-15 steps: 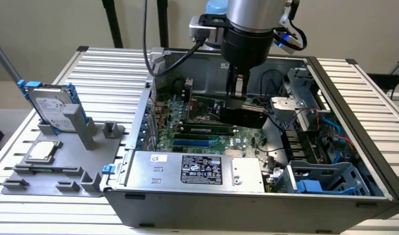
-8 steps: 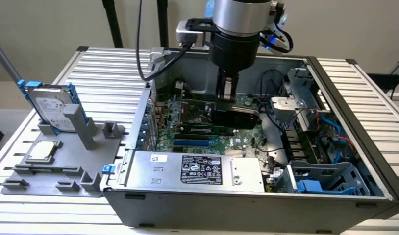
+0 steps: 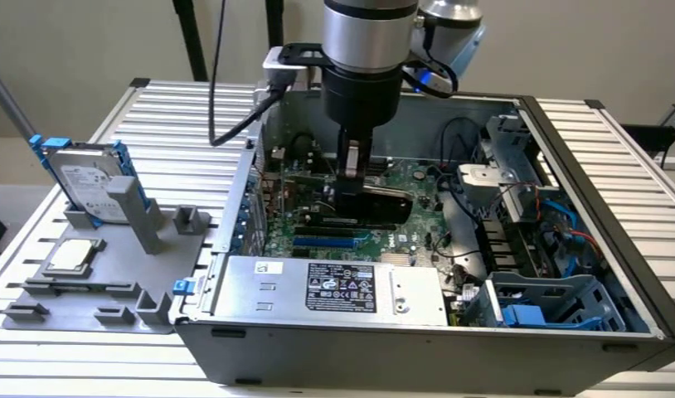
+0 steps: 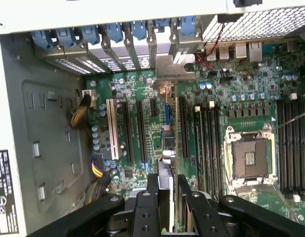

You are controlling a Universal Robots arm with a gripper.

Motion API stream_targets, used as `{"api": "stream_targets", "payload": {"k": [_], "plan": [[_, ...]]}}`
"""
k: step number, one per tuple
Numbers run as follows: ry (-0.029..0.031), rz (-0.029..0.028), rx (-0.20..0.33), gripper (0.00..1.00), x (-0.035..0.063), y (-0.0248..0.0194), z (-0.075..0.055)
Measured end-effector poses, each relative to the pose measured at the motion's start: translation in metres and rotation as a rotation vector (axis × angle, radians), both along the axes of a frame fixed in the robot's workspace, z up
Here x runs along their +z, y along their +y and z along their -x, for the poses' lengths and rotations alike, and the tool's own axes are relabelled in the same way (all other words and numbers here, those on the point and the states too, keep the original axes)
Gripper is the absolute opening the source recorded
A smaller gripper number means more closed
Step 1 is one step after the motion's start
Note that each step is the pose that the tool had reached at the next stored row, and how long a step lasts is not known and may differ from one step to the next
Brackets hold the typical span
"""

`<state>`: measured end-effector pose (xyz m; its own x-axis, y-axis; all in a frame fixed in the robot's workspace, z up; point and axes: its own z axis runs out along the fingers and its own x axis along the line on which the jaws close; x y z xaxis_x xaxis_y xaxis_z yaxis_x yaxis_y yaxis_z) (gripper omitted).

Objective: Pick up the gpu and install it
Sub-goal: 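Insert the gpu into the slot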

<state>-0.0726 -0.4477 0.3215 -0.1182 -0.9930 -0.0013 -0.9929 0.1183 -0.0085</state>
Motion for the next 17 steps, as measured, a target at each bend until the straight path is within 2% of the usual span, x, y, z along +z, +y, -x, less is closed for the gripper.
{"api": "stream_targets", "payload": {"k": [4,6,8,12,17], "plan": [[-0.0062,-0.002,0.004,0.27,-0.0061,0.0,0.012],[-0.0097,-0.0046,0.005,0.27,-0.0088,0.0,0.019],[-0.0158,-0.0085,0.005,0.27,-0.0111,0.0,0.024],[-0.0254,-0.0133,0.006,0.27,-0.0175,0.0,0.025],[-0.0292,-0.0143,0.008,0.27,-0.0264,0.0,0.027]]}}
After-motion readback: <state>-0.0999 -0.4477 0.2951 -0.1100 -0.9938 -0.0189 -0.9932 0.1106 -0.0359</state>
